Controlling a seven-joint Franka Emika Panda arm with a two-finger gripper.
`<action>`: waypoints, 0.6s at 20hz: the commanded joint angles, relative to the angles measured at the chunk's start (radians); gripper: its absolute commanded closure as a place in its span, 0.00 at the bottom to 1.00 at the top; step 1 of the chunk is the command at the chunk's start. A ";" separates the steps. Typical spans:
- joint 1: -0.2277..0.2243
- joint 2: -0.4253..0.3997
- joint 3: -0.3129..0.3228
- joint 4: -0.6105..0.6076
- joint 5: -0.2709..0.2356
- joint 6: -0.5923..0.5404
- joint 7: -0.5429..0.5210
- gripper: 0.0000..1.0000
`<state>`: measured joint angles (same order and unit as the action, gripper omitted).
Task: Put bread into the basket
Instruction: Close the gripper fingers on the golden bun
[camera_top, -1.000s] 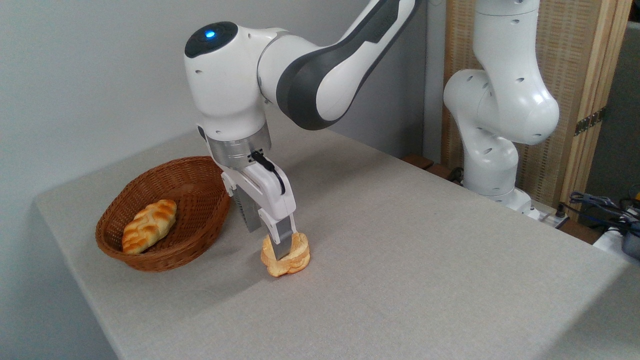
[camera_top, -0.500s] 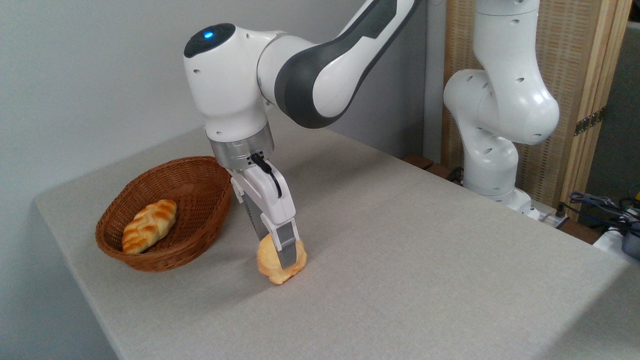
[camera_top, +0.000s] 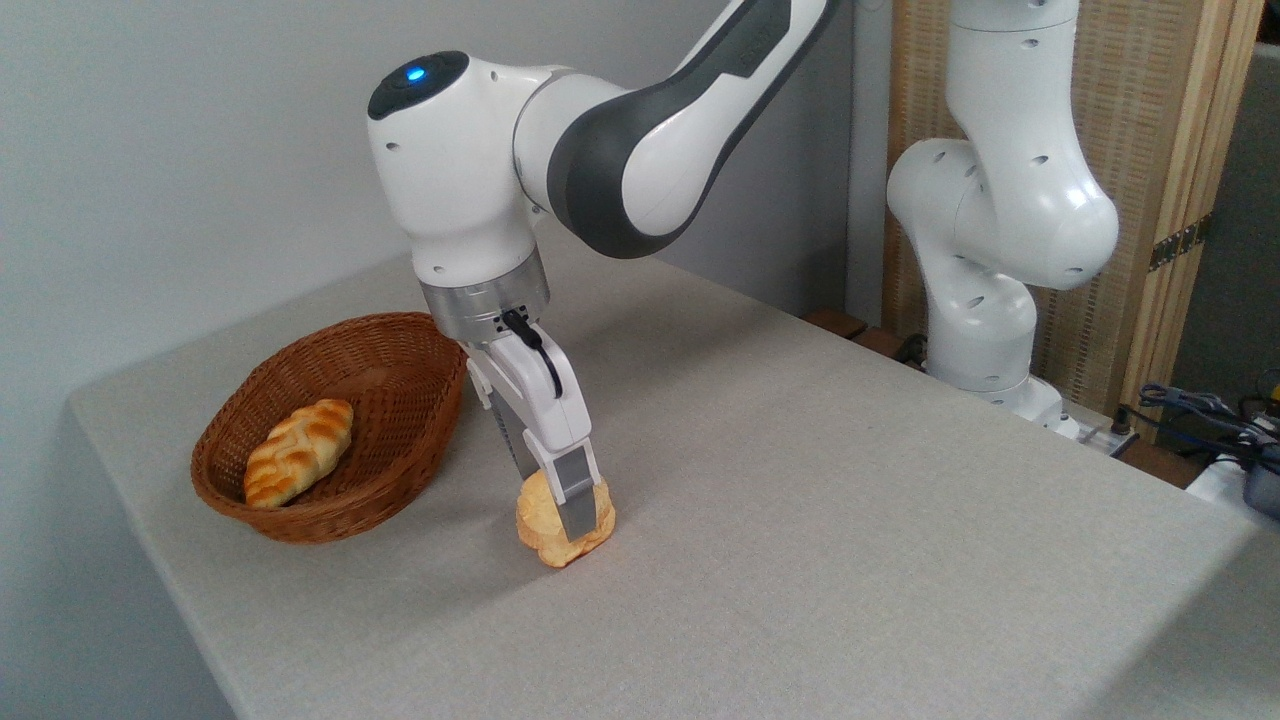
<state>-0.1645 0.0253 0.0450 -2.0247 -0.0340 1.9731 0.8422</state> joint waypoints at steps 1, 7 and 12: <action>-0.017 0.008 -0.001 -0.009 0.013 0.007 0.011 0.00; -0.020 0.010 -0.001 -0.005 -0.004 0.010 0.014 0.65; -0.020 0.010 -0.001 -0.005 -0.004 0.010 0.014 0.64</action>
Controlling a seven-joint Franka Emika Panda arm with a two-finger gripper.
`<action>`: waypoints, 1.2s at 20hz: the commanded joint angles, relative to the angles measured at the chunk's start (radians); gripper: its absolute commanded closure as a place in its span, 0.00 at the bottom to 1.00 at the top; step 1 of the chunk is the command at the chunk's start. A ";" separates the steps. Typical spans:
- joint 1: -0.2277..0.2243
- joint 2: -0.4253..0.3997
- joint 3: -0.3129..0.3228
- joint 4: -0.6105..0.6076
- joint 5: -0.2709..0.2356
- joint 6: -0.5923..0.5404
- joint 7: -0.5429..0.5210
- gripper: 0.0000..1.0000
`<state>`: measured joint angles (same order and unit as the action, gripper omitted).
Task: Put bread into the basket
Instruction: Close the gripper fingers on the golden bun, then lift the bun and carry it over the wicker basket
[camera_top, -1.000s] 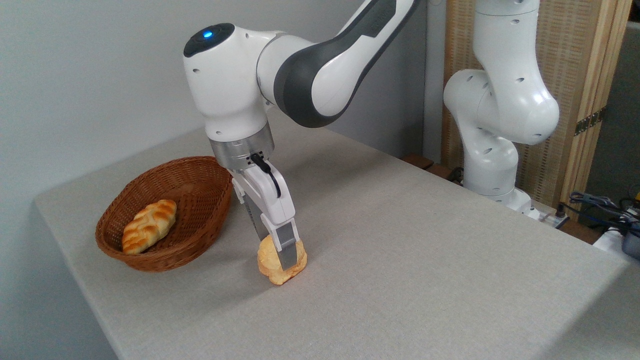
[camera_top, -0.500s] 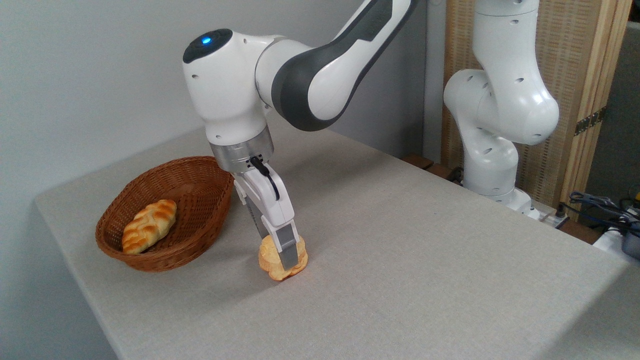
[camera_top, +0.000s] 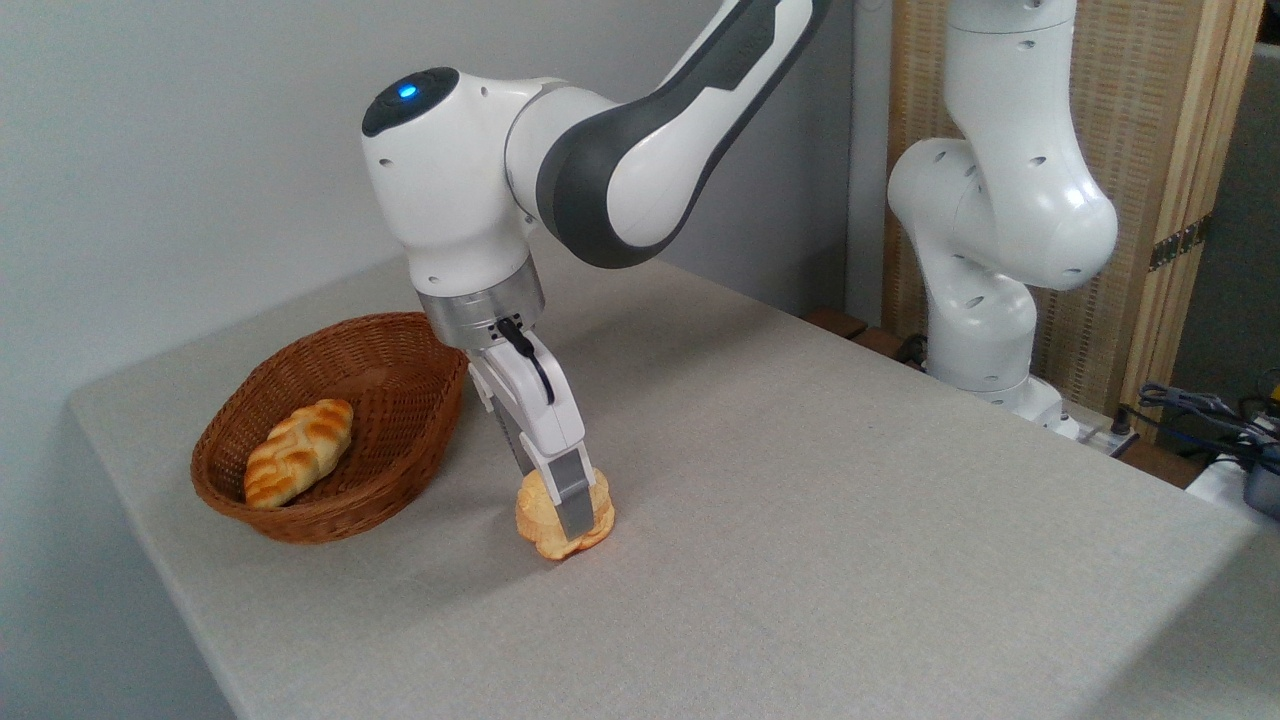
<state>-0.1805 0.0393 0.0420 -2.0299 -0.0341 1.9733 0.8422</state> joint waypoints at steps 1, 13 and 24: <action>-0.004 -0.004 0.003 0.000 -0.004 0.010 0.014 0.64; -0.004 -0.024 -0.034 0.135 -0.036 -0.044 -0.109 0.63; -0.004 0.105 -0.316 0.290 -0.148 0.116 -0.609 0.40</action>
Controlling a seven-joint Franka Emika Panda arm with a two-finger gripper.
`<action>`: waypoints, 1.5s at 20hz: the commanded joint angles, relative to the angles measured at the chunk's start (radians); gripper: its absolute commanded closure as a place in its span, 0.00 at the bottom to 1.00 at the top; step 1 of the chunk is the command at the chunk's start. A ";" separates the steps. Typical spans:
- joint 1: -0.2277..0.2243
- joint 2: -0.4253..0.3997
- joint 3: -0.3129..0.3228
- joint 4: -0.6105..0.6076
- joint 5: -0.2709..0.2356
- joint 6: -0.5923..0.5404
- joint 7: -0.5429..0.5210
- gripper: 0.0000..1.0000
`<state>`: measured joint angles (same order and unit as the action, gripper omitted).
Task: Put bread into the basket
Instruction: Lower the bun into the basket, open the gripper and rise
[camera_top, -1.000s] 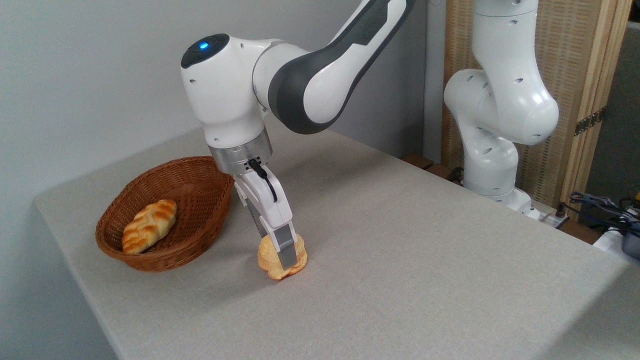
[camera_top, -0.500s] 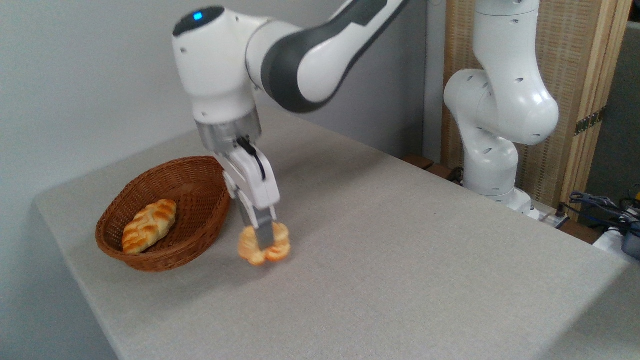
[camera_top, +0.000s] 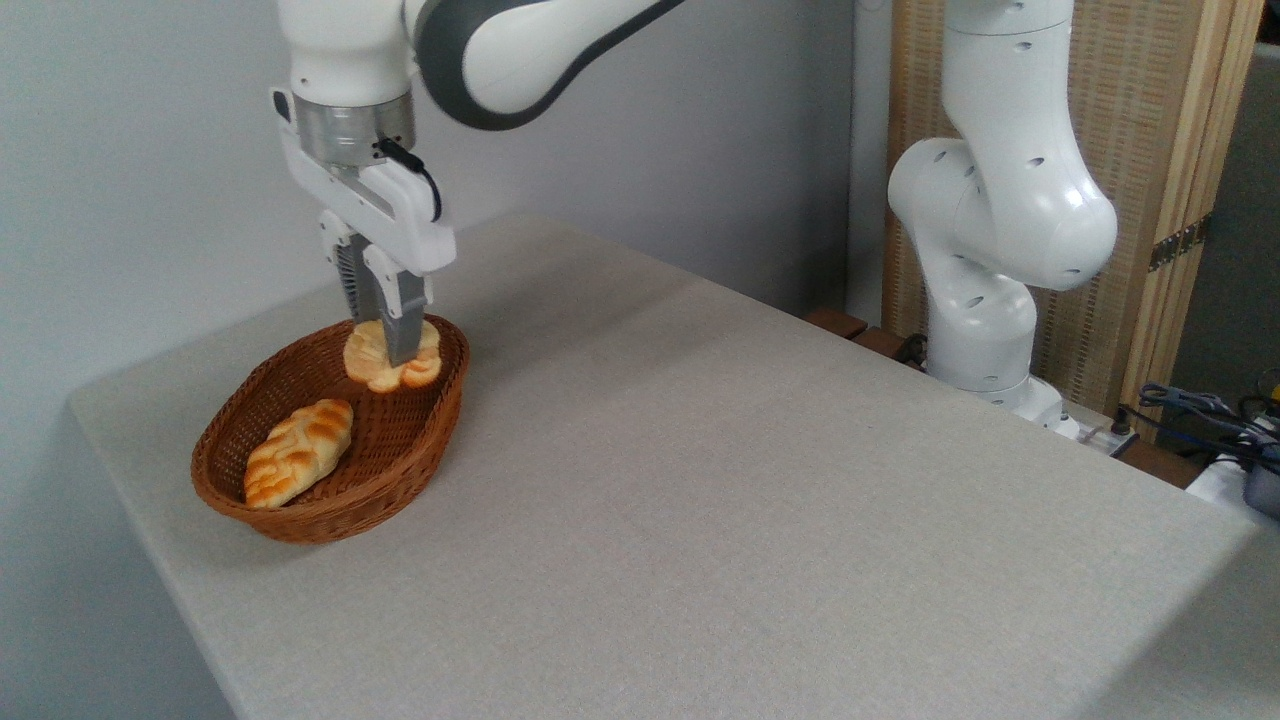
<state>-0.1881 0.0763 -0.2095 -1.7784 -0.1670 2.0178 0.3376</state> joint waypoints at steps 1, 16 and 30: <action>0.003 0.083 -0.092 0.039 -0.014 0.108 -0.127 0.23; 0.001 0.125 -0.113 0.033 -0.011 0.211 -0.186 0.00; 0.010 -0.059 0.217 0.037 0.173 -0.232 0.240 0.00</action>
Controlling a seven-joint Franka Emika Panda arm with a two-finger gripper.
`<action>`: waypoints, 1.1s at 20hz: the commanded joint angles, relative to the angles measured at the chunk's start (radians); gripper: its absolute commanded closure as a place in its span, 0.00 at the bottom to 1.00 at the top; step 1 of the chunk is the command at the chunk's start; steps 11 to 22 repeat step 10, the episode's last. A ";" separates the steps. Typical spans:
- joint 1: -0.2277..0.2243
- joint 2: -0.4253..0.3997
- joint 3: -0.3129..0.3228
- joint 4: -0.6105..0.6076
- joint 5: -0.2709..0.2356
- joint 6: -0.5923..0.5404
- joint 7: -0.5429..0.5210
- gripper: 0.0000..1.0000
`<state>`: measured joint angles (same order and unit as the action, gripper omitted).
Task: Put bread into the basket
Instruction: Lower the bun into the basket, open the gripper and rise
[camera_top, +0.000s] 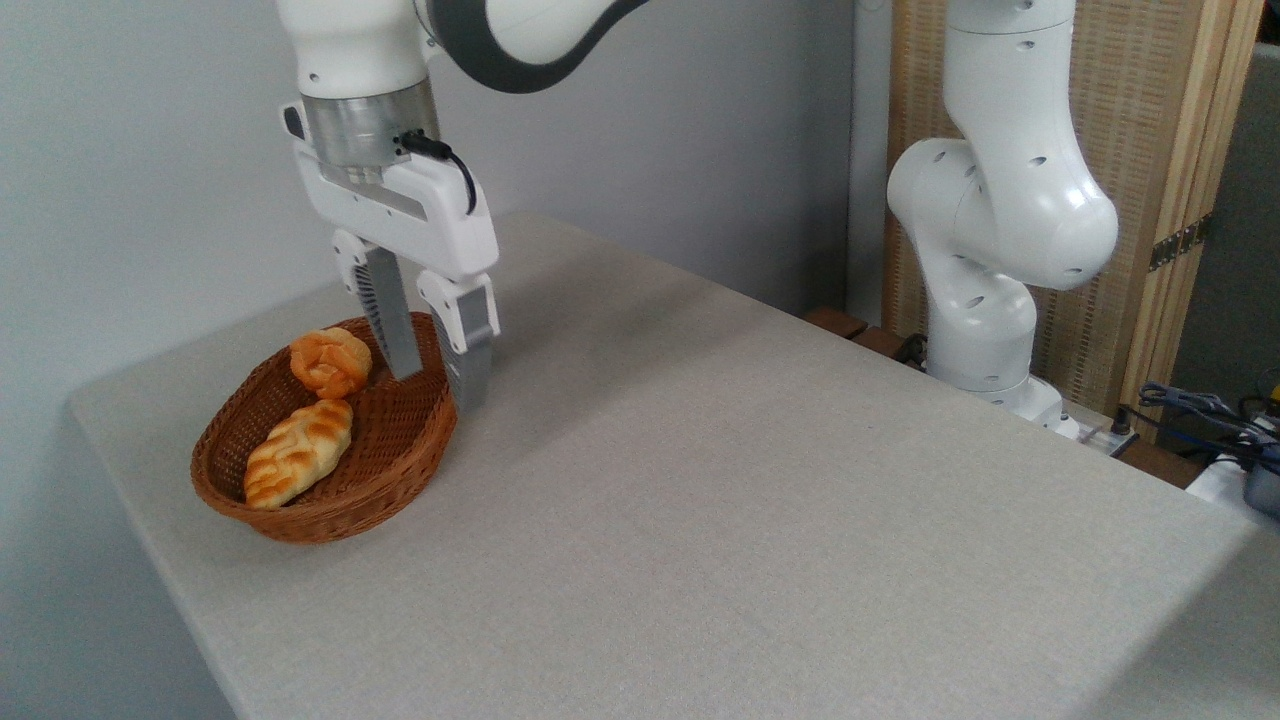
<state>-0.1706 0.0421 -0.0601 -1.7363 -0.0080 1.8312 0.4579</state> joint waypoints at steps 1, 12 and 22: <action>-0.007 -0.025 0.091 -0.005 0.014 -0.055 0.161 0.00; -0.007 -0.027 0.164 -0.005 -0.026 -0.075 0.272 0.00; -0.007 -0.027 0.164 -0.005 -0.026 -0.075 0.272 0.00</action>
